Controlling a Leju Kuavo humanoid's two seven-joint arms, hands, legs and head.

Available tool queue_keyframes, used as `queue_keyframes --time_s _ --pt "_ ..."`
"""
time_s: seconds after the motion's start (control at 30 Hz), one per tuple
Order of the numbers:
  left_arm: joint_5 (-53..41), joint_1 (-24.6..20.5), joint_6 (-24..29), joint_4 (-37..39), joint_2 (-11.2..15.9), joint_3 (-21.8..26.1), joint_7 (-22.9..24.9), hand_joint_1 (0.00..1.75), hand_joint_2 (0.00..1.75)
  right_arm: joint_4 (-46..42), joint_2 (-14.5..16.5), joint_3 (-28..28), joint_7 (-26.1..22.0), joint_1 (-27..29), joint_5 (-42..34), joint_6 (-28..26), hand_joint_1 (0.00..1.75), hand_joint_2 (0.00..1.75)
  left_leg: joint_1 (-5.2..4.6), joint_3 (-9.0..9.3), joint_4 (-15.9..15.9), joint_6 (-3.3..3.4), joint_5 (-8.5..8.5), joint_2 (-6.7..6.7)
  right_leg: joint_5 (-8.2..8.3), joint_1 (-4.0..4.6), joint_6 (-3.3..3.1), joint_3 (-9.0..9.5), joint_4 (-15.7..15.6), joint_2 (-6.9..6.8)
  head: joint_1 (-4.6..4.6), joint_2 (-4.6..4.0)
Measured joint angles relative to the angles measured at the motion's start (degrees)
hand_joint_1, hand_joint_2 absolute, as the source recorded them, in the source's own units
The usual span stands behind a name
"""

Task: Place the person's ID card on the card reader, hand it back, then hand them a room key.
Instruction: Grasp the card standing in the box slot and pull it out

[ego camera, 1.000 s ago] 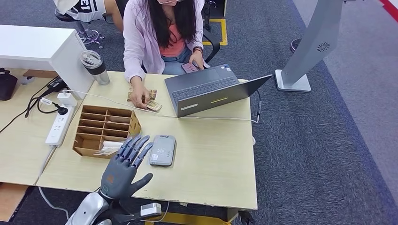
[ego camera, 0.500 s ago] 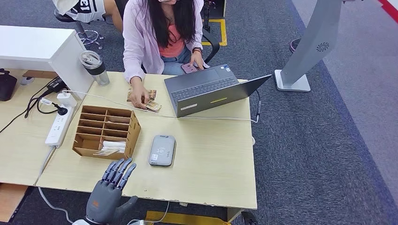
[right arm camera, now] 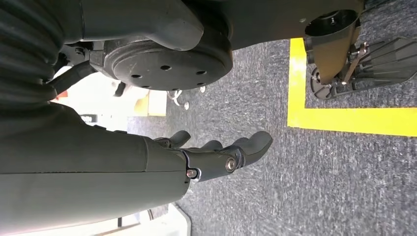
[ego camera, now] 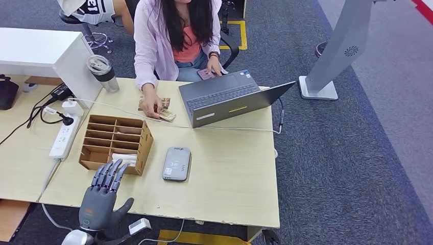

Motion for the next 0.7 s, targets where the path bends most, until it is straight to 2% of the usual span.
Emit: queue_keyframes --time_s 0.27,0.7 --pt "-0.6 -3.8 0.8 4.5 -2.9 2.7 -1.3 0.00 1.75 0.0 0.3 0.8 0.4 -0.7 0.3 -0.2 0.00 1.75 -0.01 0.00 0.0 0.01 0.02 -0.02 0.02 0.00 0.00 0.02 0.0 -0.01 0.00 0.00" --pt "-0.8 -6.8 0.6 7.7 -4.7 3.6 -1.8 0.00 1.75 -0.1 0.7 1.6 0.5 -0.9 0.7 -0.2 0.00 1.75 0.00 0.00 0.0 0.01 0.02 -0.03 0.01 0.00 -0.01 0.01 0.0 -0.01 -0.01 0.00"
